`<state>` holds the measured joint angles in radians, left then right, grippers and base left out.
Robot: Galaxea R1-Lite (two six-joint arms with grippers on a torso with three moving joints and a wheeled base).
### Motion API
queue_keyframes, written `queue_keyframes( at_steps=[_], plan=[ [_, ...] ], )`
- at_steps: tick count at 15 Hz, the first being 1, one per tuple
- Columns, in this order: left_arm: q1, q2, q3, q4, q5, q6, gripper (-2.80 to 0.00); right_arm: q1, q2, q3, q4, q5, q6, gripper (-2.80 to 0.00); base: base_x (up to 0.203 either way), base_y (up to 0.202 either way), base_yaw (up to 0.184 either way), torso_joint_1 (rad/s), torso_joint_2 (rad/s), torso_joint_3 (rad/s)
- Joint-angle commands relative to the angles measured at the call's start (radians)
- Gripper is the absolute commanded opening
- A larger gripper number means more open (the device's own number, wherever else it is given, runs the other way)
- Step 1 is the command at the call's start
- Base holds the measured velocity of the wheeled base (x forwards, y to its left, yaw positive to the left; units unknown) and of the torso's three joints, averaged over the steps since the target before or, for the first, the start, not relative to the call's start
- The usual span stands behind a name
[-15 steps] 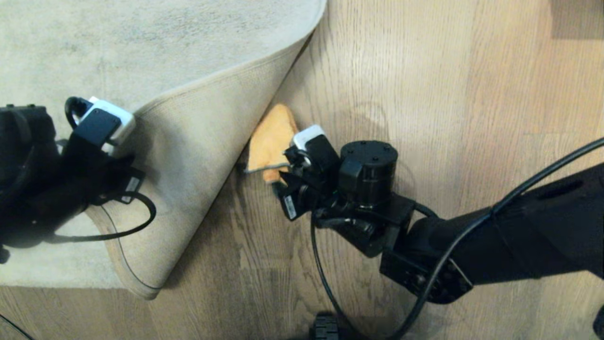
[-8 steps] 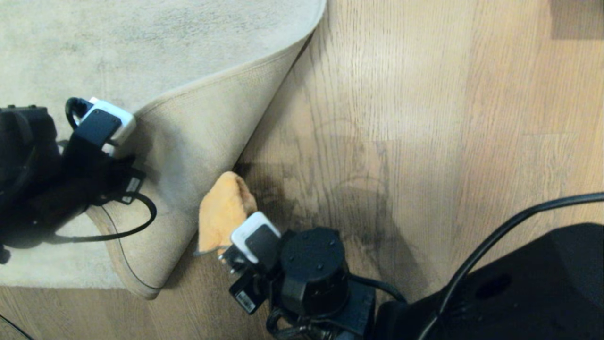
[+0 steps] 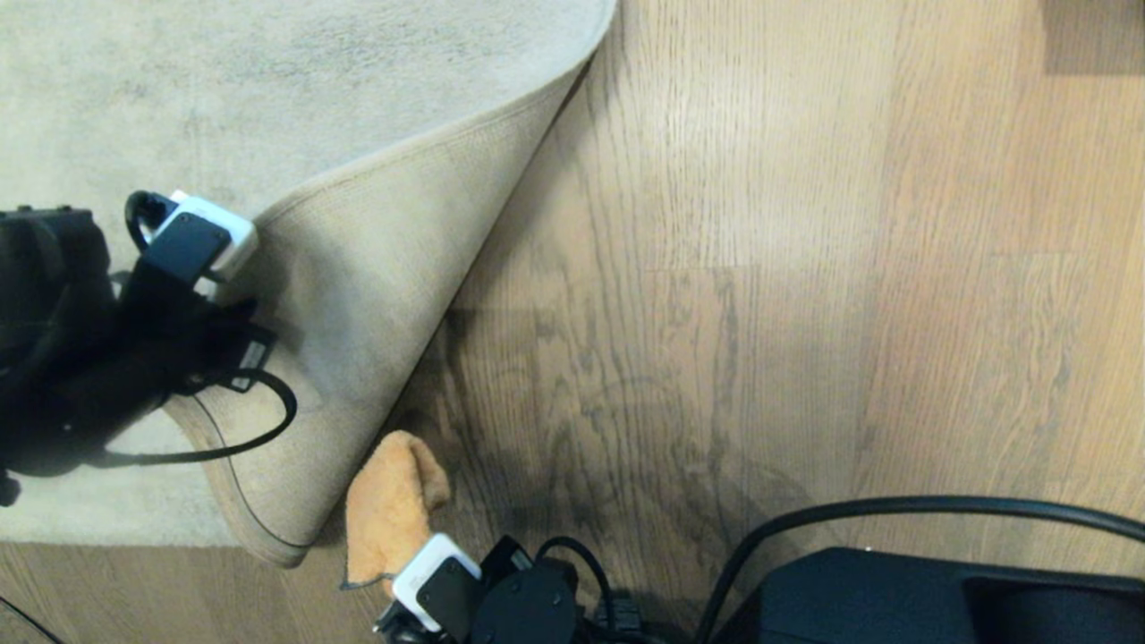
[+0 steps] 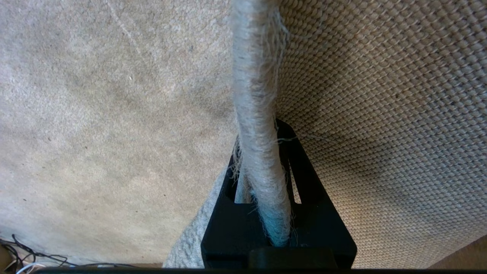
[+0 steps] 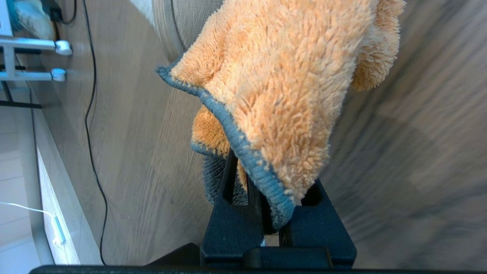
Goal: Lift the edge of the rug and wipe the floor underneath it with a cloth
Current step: Wipe the floor under the carpet with a rag
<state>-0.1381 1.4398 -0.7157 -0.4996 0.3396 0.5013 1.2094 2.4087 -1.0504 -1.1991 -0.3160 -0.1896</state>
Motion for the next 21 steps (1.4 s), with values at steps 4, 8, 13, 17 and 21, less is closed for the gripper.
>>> queue_keyframes(
  at_steps=[4,8,13,17,21],
  plan=[
    [0.000,0.004,0.001,-0.002,0.004,0.003,-2.80,-0.076,0.125,-0.077,-0.014,0.001,-0.001,-2.80,0.000,0.000,0.000,0.000,0.00,0.000],
    [0.000,0.004,0.007,-0.002,0.003,0.003,-2.80,-0.193,0.115,-0.159,0.004,0.004,-0.001,-2.80,0.000,0.000,0.000,0.000,0.00,0.000],
    [0.000,0.005,0.009,-0.002,0.003,0.003,-2.80,-0.264,0.019,-0.288,0.119,0.005,-0.001,-2.80,0.000,0.000,0.000,0.000,0.00,0.000],
    [0.000,0.005,0.009,-0.002,0.003,0.003,-2.80,-0.268,-0.111,-0.319,0.222,0.000,-0.005,-2.80,0.000,0.000,0.000,0.000,0.00,0.000],
    [0.000,0.004,0.009,-0.002,0.003,0.002,-2.80,-0.272,-0.252,-0.329,0.333,-0.005,-0.010,-2.80,0.000,0.000,0.000,0.000,0.00,0.000]
  ],
)
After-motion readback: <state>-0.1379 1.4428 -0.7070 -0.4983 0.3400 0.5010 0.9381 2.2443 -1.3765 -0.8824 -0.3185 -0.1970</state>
